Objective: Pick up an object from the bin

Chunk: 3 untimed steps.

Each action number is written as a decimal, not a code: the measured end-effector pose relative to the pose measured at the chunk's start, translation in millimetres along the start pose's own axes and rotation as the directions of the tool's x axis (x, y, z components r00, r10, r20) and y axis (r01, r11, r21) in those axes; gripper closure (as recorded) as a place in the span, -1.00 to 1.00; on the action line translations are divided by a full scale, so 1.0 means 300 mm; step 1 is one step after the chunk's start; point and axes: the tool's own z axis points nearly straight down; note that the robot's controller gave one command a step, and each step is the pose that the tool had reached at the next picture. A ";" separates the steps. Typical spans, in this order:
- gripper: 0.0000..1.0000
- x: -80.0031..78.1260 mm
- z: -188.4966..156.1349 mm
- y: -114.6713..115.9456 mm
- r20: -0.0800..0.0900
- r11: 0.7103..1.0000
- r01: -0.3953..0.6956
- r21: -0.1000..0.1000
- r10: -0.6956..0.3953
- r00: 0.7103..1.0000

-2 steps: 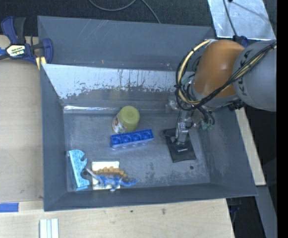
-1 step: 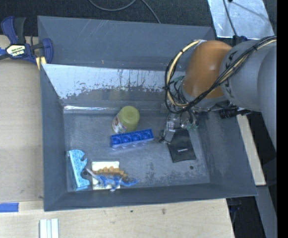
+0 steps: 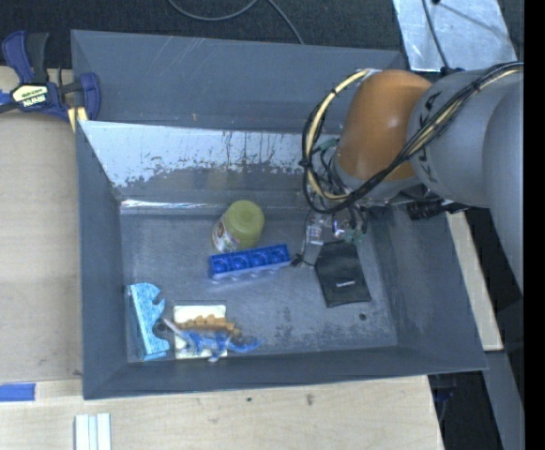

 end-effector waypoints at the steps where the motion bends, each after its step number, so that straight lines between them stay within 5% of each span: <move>1: 1.00 0.078 0.073 0.072 0.001 0.972 -0.236 0.003 0.236 0.972; 2: 1.00 0.077 0.073 0.071 0.001 0.972 -0.235 0.003 0.235 0.972; 3: 1.00 0.164 -0.064 0.118 -0.005 0.959 -0.282 0.008 0.282 0.960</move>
Offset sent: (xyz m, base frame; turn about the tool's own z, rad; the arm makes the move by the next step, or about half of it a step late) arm 0.0000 0.0000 0.0000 0.0000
